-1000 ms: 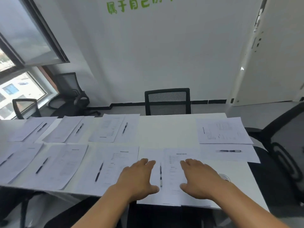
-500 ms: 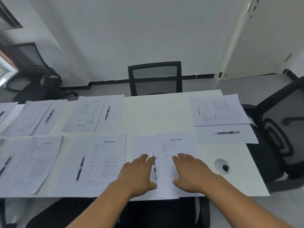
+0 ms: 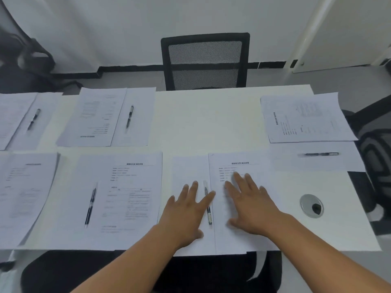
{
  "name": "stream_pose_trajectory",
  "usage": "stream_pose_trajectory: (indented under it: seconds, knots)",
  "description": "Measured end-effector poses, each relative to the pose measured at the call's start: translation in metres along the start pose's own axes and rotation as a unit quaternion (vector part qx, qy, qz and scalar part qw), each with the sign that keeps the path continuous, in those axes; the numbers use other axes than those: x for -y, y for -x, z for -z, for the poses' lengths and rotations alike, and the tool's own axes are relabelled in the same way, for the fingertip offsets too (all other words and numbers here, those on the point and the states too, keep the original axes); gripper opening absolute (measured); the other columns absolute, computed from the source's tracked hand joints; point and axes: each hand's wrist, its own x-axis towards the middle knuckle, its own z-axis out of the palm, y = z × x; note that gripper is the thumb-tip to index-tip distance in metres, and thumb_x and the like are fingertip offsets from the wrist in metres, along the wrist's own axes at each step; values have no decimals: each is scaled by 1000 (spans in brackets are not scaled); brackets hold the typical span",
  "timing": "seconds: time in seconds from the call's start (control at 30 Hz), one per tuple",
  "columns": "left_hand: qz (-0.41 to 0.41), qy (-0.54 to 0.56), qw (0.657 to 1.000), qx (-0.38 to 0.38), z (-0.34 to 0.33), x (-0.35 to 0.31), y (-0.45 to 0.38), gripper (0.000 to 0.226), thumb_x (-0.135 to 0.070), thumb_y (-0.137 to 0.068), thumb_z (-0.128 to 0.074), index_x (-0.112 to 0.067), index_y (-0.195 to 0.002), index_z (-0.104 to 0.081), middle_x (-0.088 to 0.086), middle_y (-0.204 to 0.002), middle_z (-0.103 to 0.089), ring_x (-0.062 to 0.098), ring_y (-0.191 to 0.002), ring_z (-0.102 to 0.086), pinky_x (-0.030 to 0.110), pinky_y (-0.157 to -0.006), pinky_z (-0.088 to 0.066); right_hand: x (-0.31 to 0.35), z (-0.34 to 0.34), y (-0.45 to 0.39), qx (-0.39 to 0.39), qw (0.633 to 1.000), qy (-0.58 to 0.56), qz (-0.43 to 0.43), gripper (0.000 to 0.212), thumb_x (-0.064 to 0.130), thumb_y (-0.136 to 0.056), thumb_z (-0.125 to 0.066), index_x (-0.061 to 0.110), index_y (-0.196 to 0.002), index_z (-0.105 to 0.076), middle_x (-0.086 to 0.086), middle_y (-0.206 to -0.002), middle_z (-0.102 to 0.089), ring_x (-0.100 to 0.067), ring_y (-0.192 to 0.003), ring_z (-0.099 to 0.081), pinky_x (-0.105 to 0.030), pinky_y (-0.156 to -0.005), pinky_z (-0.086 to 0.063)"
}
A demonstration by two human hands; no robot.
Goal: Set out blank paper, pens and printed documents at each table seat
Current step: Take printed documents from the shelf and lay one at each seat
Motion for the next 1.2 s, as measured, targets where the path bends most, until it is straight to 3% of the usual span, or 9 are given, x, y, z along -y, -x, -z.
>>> stream_pose_trajectory:
  seconds: [0.57,0.77,1.2]
  knots:
    - [-15,10,1000,-26,-22,8,-12,100,-56,-97,-74,-27,-170,-12,13,-182,3,33,-170,0,53,-132,-25,-4,-31,-15,59,998,-10,-5,120,49,-99,-73,24,-168,22,-5,-170,43,-38,-158,35,-69,-129,-9]
    - [-15,14,1000,-21,-27,12,-12,104,-58,-96,-74,-30,-170,-7,6,-183,9,37,-168,13,57,-136,-14,-4,-33,-15,57,998,-10,-7,121,48,-99,-73,25,-168,23,-4,-168,46,-38,-158,36,-69,-129,-9]
    - [-24,32,999,-13,-38,3,-6,109,-53,-94,-80,-29,-170,-6,3,-182,13,40,-168,12,52,-134,-21,-8,-51,4,46,999,-26,-14,121,53,-98,-72,28,-168,24,-1,-168,45,-35,-158,36,-65,-131,-8]
